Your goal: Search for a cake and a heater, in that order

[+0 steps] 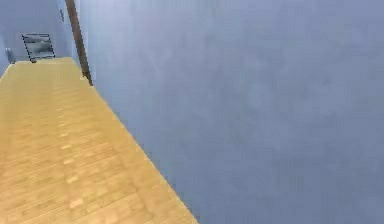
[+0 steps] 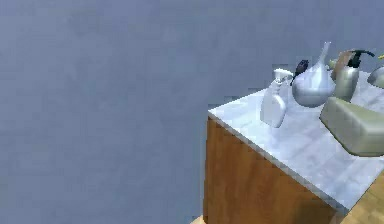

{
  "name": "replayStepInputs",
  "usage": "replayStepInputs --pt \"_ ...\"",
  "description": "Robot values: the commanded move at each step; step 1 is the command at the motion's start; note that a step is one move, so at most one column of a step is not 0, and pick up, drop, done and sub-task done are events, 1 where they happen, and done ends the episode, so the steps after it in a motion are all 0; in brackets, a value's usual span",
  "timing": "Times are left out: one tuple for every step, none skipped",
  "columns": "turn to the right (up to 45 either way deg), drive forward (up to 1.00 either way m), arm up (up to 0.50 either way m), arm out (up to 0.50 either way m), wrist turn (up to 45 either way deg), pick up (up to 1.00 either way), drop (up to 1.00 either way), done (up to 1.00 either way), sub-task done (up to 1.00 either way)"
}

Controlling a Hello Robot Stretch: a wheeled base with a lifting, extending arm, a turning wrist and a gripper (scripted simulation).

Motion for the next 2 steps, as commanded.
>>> replayStepInputs --pt "-36.0 0.0 0.0 0.0 0.0 0.0 0.0 0.0 0.0" --pt "0.0 1.0 0.0 0.0 0.0 0.0 0.0 0.0 0.0"
